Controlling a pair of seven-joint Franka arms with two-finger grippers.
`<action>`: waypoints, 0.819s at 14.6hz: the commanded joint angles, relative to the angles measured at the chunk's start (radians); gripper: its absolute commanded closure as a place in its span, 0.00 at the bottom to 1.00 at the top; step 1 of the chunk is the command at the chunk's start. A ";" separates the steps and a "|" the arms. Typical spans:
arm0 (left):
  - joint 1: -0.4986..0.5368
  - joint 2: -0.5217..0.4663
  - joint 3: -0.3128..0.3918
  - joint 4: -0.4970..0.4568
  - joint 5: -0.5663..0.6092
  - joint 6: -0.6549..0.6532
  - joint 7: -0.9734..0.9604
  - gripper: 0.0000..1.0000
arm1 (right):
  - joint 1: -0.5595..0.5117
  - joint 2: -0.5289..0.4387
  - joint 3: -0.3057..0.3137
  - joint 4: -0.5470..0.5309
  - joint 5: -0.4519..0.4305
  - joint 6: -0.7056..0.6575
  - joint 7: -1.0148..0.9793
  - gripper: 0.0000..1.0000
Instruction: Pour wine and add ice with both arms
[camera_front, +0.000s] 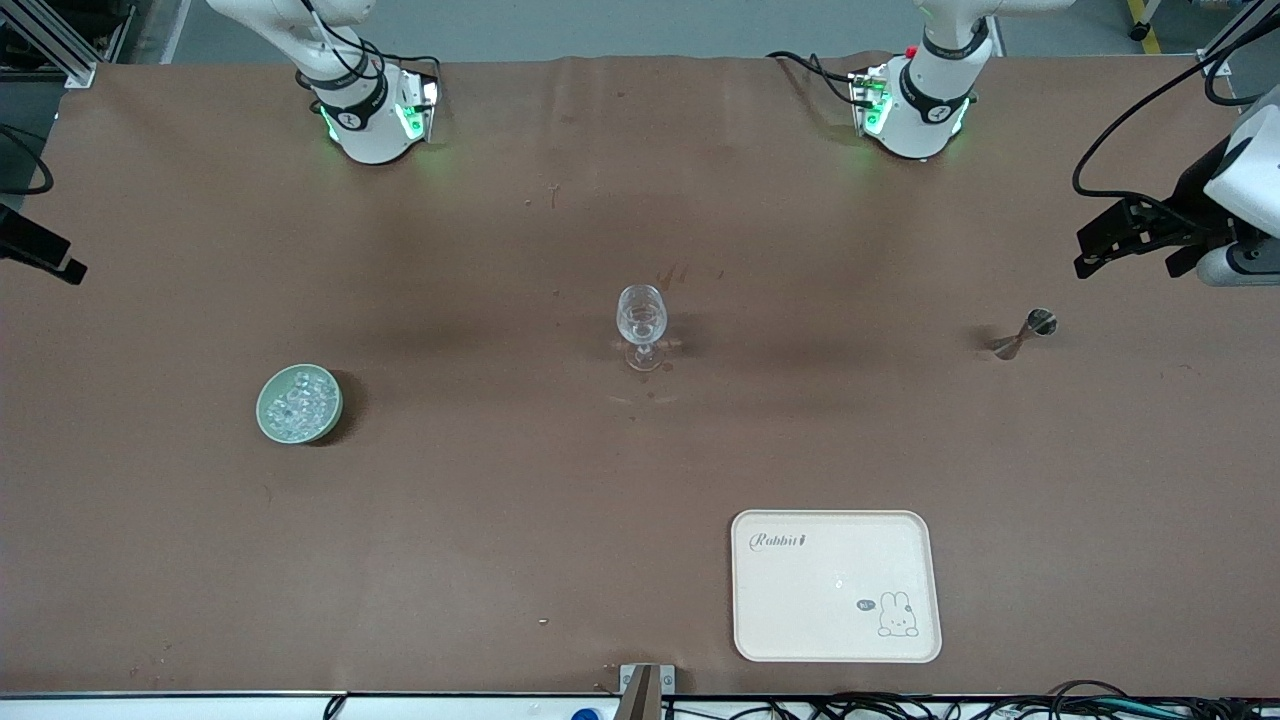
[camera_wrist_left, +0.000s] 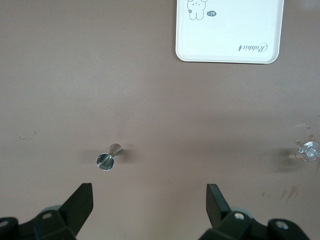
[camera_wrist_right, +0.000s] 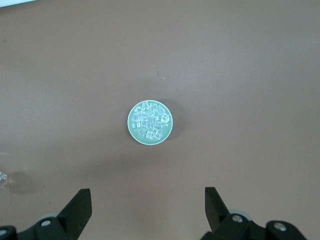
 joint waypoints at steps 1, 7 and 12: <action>0.001 -0.016 0.003 -0.012 -0.009 -0.007 0.004 0.00 | 0.001 -0.021 -0.003 -0.026 0.010 0.014 0.007 0.00; 0.001 -0.002 0.032 -0.005 -0.009 -0.009 -0.011 0.00 | -0.002 -0.021 -0.003 -0.026 0.010 0.003 0.004 0.00; 0.004 0.060 0.219 -0.005 -0.144 -0.021 -0.141 0.00 | 0.001 -0.021 -0.003 -0.026 0.010 0.003 0.003 0.00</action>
